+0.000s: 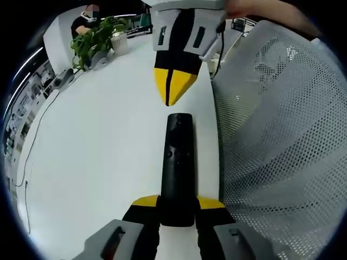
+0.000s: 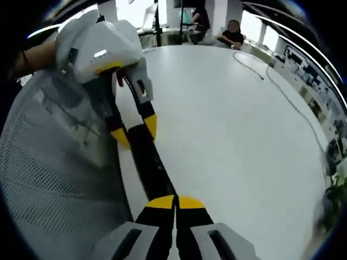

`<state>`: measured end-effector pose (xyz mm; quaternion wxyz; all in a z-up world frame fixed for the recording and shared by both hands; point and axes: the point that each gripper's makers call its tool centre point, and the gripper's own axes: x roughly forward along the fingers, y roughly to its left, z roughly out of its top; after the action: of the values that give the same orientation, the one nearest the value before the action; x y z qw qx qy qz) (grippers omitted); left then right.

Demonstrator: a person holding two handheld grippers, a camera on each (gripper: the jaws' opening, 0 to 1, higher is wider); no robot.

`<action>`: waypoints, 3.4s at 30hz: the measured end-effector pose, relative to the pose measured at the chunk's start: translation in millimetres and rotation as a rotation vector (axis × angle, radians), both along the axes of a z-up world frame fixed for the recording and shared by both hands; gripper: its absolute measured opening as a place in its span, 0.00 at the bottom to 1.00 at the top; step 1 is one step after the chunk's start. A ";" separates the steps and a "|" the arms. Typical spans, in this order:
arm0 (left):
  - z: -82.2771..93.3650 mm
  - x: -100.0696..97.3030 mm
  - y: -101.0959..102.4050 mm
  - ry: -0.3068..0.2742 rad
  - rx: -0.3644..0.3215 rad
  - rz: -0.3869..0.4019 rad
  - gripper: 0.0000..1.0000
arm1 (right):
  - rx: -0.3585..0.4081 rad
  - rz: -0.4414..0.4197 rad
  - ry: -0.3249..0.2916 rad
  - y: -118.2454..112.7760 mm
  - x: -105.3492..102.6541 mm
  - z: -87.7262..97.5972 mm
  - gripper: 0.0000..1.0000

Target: Press the specified remote control buttons in sequence, fully releasing each button before pressing the next.

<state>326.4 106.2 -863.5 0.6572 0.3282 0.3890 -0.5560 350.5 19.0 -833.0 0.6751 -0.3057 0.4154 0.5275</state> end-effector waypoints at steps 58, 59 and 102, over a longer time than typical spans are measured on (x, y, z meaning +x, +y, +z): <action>-0.1 -0.1 0.4 0.002 -0.016 -0.034 0.25 | -0.059 0.143 -0.010 5.4 -10.2 -13.8 0.00; -0.2 -0.1 0.4 0.002 -0.016 -0.034 0.25 | -0.050 0.141 -0.002 7.3 -11.0 -13.3 0.00; 0.6 -0.4 0.9 0.003 -0.029 -0.030 0.25 | -0.015 0.148 -0.045 16.8 -13.6 -18.9 0.00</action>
<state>326.0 107.0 -862.8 0.6528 0.3236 0.3769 -0.5719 337.0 35.8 -851.9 0.6412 -0.3527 0.3803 0.5656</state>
